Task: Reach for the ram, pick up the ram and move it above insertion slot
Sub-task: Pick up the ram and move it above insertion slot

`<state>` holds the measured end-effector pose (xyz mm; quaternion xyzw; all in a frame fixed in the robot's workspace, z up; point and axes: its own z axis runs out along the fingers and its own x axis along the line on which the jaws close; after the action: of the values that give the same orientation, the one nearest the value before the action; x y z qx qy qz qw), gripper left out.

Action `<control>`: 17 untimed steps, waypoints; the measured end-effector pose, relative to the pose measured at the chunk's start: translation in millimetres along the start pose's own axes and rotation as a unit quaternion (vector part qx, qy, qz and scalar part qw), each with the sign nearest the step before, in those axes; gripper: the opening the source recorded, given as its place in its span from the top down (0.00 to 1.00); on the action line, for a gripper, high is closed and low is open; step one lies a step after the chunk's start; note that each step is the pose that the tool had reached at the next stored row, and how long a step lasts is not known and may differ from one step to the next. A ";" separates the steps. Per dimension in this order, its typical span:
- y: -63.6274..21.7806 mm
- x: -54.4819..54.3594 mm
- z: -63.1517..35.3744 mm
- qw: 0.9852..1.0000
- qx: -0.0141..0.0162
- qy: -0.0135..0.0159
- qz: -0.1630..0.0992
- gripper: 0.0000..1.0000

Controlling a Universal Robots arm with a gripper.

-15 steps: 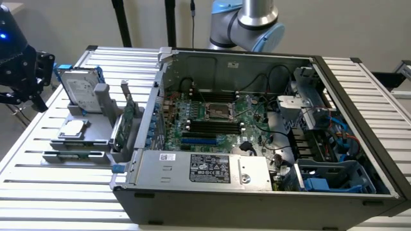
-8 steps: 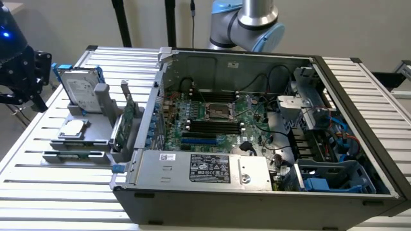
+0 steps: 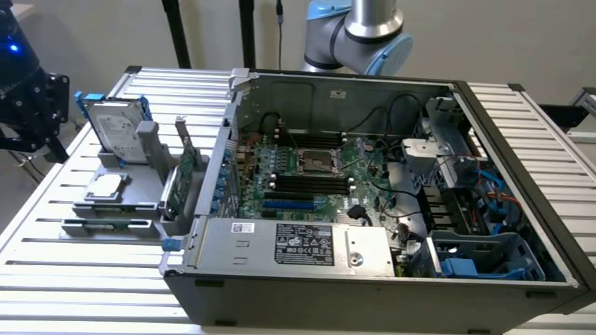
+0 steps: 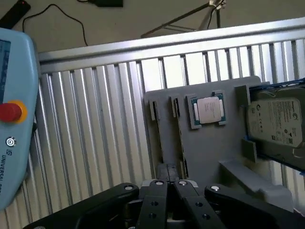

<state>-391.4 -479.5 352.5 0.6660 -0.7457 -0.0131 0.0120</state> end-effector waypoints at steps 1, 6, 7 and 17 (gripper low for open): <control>0.0 0.0 0.0 1.000 0.000 0.000 -0.009 0.89; 0.0 0.0 0.1 0.999 0.001 0.002 -0.054 0.89; 0.0 0.0 0.1 0.998 0.001 0.002 -0.062 0.89; 0.1 -0.6 0.1 0.997 0.001 0.003 -0.080 0.76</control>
<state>-391.4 -478.8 352.4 0.7239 -0.6897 -0.0114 0.0123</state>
